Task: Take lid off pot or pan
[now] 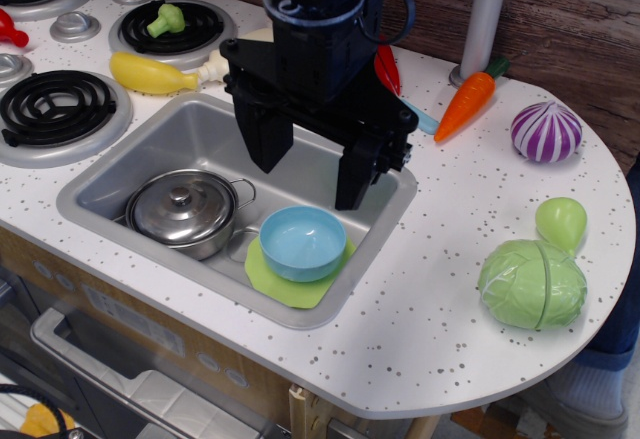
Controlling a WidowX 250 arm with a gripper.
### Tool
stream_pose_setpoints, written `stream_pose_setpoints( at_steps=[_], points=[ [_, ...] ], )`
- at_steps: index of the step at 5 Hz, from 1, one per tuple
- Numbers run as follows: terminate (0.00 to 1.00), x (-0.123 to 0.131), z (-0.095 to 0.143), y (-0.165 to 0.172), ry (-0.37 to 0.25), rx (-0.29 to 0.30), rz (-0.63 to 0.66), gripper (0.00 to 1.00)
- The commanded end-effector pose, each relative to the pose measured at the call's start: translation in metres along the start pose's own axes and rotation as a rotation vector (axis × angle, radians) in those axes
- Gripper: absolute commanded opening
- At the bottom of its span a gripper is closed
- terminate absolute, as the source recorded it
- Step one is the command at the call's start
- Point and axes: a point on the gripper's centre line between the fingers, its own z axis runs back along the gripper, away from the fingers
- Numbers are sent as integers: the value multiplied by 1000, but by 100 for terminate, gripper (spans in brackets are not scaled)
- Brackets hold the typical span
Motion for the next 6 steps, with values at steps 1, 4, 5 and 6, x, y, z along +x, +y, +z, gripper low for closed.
stream_pose_setpoints(
  at_steps=[1, 4, 5, 6],
  points=[
    [0, 0, 0, 0, 0, 0, 0, 100],
    [0, 44, -46, 129, -26, 61, -120, 100],
    [0, 43, -86, 151, -79, 56, -123, 100],
    [0, 42, -118, 166, -101, 28, -141, 100]
  ],
)
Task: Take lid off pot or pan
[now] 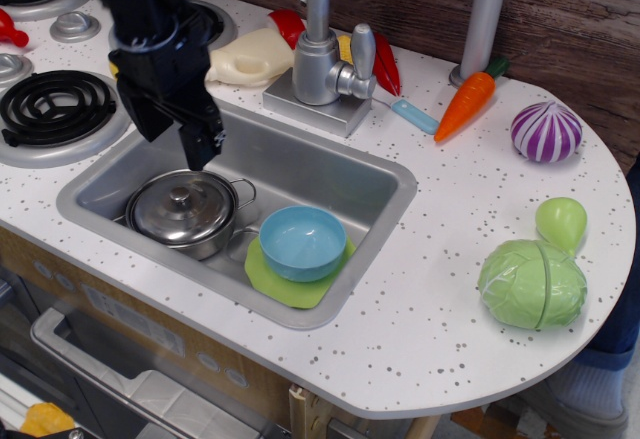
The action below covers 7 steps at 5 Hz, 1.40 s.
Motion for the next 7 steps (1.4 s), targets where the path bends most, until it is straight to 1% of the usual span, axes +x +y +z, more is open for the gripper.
stream_pose_setpoints(
  at_steps=[1, 2, 3, 4, 5, 6, 7],
  points=[
    [0, -4, -33, 20, -86, -11, -58, 100],
    [0, -7, -46, 25, -121, -49, -92, 100],
    [0, -9, -59, 27, -140, -112, -136, 100],
    [0, -7, -60, 27, -127, -119, -164, 100],
    [0, -6, -61, 27, -132, -117, -161, 0],
    [0, -5, -60, 27, -128, -121, -163, 0],
    [0, -3, -59, 28, -124, -143, -167, 0]
  ],
)
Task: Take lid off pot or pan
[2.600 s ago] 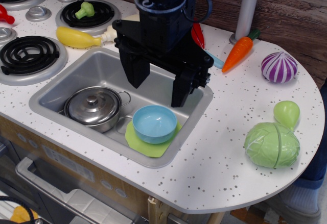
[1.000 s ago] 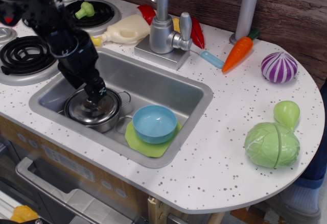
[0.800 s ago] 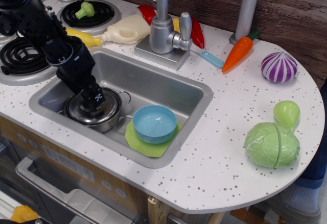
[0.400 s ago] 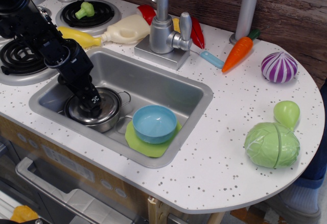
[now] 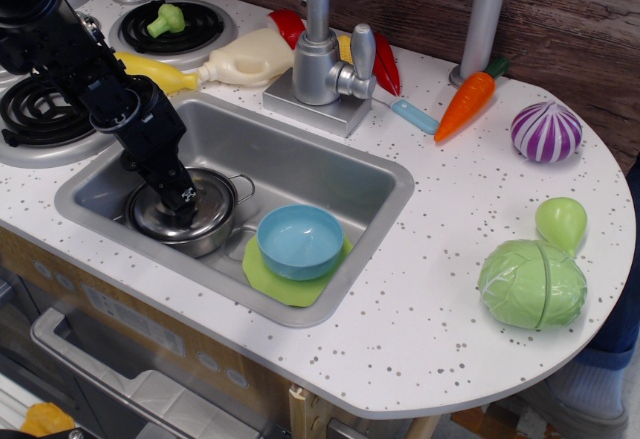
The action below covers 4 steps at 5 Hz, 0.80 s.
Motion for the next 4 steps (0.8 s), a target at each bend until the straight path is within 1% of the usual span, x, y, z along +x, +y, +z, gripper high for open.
stream_pose_setpoints(
  at_steps=[1, 2, 3, 4],
  points=[
    [0, 16, 24, 11, 12, 18, -59, 0],
    [0, 27, 52, 10, 67, 27, -75, 0],
    [0, 27, 78, 17, 85, 57, -81, 0],
    [0, 28, 107, 40, 108, 98, -135, 0]
  ],
)
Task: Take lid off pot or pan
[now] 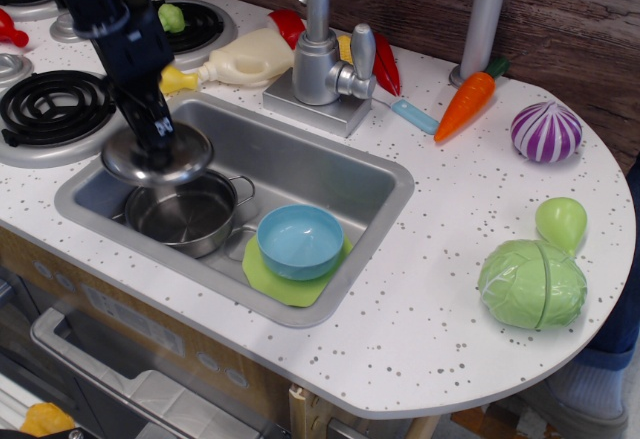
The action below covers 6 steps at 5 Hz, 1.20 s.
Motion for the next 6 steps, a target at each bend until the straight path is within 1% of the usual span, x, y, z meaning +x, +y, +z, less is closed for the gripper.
stream_pose_setpoints(
  at_steps=[1, 2, 3, 4, 6],
  points=[
    [0, -4, 46, 51, -41, 99, -93, 0],
    [0, -10, 39, 77, -83, 102, -175, 0],
    [0, -20, 24, 95, -147, 67, -217, 0],
    [0, -26, 17, 101, -167, 51, -234, 100],
    [0, -26, 17, 101, -167, 51, -234, 100]
  ],
)
